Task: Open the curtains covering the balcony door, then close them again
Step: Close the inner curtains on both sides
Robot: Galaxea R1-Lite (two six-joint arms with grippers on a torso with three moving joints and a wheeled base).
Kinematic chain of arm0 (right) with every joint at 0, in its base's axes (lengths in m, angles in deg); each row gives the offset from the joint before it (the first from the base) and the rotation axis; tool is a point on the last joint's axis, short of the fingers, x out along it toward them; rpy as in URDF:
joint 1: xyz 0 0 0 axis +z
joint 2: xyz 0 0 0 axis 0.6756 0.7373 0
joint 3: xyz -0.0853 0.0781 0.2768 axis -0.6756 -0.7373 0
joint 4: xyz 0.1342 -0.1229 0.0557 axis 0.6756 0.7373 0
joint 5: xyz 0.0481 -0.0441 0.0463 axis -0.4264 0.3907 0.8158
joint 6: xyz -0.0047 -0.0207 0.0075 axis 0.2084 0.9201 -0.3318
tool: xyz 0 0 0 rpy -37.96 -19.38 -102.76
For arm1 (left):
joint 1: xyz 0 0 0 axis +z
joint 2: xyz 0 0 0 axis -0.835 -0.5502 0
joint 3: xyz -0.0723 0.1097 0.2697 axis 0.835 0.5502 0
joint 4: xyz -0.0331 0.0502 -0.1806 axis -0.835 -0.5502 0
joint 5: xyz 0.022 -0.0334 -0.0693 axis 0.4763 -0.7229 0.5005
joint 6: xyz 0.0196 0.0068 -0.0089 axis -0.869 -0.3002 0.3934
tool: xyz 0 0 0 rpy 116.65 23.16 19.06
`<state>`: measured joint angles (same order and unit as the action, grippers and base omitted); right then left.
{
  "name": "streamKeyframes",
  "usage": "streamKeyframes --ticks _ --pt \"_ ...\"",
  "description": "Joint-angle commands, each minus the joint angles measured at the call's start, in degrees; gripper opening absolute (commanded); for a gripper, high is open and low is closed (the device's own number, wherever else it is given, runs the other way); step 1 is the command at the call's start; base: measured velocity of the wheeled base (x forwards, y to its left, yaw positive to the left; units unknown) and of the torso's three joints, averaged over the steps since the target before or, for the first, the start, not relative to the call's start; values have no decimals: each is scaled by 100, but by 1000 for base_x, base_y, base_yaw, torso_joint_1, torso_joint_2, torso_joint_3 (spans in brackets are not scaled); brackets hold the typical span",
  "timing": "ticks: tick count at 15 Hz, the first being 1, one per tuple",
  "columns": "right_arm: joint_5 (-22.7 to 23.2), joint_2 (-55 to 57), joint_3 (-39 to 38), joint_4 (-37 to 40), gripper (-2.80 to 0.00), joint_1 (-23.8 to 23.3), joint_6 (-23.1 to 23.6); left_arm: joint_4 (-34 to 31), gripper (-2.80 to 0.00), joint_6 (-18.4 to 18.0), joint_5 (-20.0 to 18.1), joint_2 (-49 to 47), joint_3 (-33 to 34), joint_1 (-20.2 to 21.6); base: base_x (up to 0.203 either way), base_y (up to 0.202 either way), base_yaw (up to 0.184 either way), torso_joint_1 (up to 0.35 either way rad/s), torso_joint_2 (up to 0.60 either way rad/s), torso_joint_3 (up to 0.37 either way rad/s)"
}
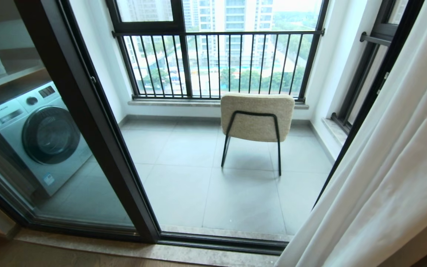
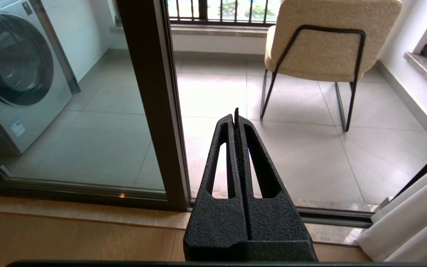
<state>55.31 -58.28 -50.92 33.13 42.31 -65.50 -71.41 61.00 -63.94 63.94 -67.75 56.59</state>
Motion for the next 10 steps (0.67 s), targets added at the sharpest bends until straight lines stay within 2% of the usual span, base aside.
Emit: streamKeyframes --ticks 1,10 --pt "4 89 4 -7 -280 1 3 2 -280 3 0 1 0 -6 0 0 0 0 0 0" --pt "12 236 118 2 -280 -17 3 2 -280 3 0 1 0 -6 0 0 0 0 0 0"
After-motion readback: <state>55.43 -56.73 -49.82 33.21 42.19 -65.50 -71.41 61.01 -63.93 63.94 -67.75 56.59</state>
